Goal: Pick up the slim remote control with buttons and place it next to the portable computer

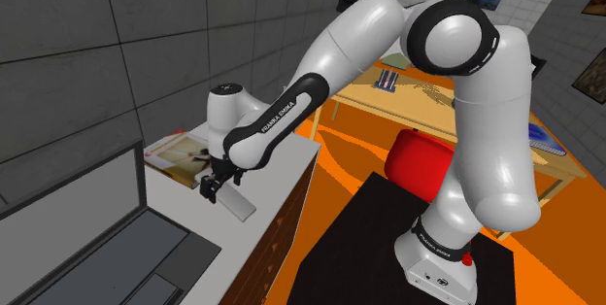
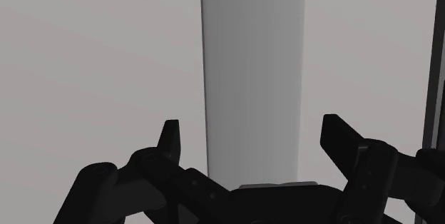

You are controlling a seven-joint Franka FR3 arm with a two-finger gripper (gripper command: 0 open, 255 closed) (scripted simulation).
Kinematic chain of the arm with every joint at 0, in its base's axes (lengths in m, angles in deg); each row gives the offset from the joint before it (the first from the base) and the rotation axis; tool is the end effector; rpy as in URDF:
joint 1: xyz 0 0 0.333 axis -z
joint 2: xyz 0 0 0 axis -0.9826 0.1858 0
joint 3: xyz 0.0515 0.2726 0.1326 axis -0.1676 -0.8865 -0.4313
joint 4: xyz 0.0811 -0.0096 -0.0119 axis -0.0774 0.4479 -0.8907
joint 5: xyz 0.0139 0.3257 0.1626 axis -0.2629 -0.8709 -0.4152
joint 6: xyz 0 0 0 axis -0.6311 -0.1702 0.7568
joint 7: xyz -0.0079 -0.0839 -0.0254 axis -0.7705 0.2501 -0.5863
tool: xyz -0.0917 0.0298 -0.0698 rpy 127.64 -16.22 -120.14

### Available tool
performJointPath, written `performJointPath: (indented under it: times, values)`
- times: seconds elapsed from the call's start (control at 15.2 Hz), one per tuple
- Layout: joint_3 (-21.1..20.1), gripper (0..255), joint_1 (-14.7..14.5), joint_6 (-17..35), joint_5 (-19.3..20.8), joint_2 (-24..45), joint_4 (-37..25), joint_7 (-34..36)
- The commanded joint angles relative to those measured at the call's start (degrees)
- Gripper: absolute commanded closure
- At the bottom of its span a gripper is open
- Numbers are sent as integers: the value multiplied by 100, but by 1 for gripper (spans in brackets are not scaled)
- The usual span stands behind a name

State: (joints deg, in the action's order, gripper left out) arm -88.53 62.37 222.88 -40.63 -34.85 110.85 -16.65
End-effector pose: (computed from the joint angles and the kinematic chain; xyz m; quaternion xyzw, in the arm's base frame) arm 0.5263 0.2408 0.1948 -0.9996 -0.0278 0.0010 0.0100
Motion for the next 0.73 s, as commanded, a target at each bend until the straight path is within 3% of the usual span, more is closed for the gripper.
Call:
performJointPath:
  times: [0.0,0.13,0.66]
  values:
    - [-34,0,30,-209,-43,-224,13,-30]
    - [-71,0,62,-468,-98,-494,22,-67]
    - [-70,0,61,-468,-99,-494,22,-67]
